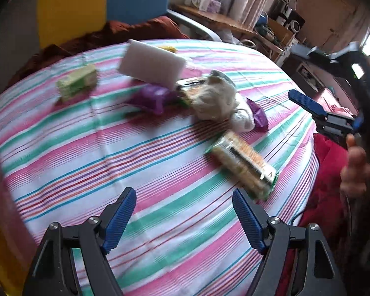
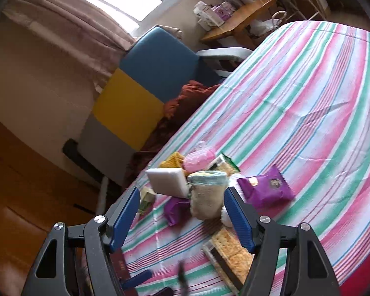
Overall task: Organize objects
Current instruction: 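Grasp the cracker packet with the left gripper and lift it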
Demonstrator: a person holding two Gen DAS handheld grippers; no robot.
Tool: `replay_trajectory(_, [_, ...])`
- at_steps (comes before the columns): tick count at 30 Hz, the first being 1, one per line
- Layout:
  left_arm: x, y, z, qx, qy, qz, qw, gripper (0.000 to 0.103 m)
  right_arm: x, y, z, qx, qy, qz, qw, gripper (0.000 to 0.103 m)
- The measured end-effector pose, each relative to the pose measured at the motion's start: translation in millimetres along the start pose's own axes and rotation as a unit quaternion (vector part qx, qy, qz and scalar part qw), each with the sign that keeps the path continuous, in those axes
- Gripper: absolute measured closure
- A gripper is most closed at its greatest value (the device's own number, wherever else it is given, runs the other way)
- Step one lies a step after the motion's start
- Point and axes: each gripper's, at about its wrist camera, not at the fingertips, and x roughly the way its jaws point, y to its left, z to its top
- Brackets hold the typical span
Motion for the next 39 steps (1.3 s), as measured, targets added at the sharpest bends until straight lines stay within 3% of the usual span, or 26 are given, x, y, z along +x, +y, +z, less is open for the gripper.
replay_trajectory(9, [58.8, -44.7, 36.2, -0.013, 0.058, -0.038, 0.9975, 0.023, -8.4, -13.7, 3.7, 0.045, -0.016, 0.051, 0.998, 0.030])
replay_trajectory(16, [77.6, -63.0, 43.1, -0.005, 0.048, -0.001, 0.9988, 0.016, -6.7, -21.6, 6.7, 0.069, -0.014, 0.069, 0.995, 0.029])
replay_trajectory(19, [77.3, -64.6, 36.5, 0.023, 0.028, 0.012, 0.9993, 0.022, -5.2, -23.4, 6.9, 0.072, -0.011, 0.067, 0.995, 0.029])
replay_trajectory(22, [68.5, -58.6, 23.7, 0.053, 0.013, 0.001, 0.9985, 0.028, -3.4, -24.6, 7.0, 0.074, -0.007, 0.062, 0.995, 0.029])
replay_trajectory(26, [55.7, -40.1, 11.1, 0.057, 0.005, -0.007, 0.9983, 0.035, 0.0, -23.5, 6.5, 0.070, -0.001, 0.047, 0.996, 0.029])
replay_trajectory(27, [51.7, -33.8, 7.5, 0.056, 0.003, -0.010, 0.9984, 0.043, 1.0, -23.2, 6.2, 0.068, 0.001, 0.045, 0.997, 0.029])
replay_trajectory(30, [38.2, -16.3, -1.7, 0.044, -0.004, -0.018, 0.9989, 0.050, 3.5, -21.2, 5.2, 0.061, 0.006, 0.028, 0.998, 0.029])
replay_trajectory(39, [14.6, 11.8, -28.1, 0.018, -0.017, -0.025, 0.9994, 0.053, 9.0, -18.4, 3.3, 0.046, 0.020, -0.019, 0.999, 0.029])
